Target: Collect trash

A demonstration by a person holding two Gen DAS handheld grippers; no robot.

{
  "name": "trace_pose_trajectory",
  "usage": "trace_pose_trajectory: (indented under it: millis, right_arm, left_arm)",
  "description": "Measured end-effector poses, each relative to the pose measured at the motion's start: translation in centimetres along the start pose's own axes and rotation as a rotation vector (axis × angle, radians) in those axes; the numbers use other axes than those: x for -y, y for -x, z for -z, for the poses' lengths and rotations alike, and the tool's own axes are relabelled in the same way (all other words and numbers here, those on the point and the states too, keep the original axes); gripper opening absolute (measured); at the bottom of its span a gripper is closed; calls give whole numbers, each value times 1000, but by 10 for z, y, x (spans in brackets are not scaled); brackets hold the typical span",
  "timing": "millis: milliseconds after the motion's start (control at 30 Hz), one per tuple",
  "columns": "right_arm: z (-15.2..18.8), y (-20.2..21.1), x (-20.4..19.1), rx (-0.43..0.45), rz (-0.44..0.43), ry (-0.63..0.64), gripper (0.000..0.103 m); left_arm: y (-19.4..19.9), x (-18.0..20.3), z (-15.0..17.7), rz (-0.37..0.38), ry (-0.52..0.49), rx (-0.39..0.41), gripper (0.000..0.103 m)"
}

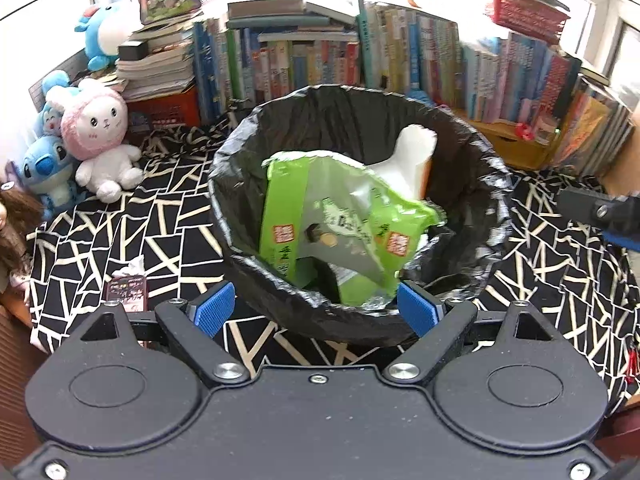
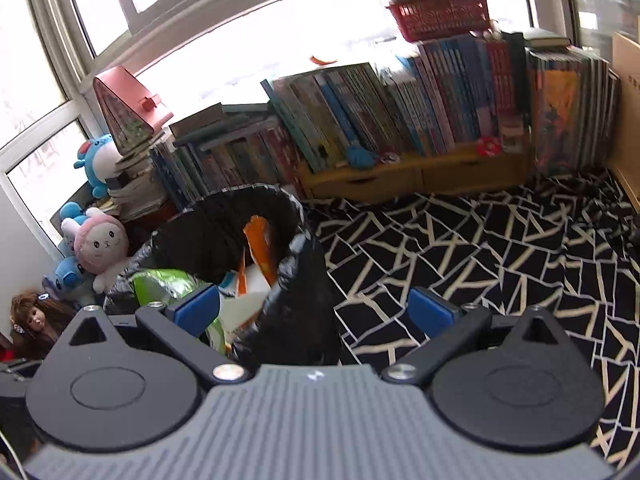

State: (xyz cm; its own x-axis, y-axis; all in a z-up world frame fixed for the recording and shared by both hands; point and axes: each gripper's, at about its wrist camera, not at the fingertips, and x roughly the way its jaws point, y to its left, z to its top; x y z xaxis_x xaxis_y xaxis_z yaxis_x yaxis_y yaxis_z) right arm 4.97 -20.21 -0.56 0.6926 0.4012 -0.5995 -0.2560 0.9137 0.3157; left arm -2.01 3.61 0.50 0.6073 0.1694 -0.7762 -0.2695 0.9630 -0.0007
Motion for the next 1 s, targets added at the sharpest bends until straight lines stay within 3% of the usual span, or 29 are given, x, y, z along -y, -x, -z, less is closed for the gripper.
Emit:
trace_pose_trajectory:
  millis: [533,1000]
  right_arm:
    - [12,7,-5,-40,112,89,103]
    - [18,17,0,-40,133,79,103]
  left_arm:
    - [-9,19,0,38,-51,-30,88]
    - [-15,22,1,53,-53,-53,93]
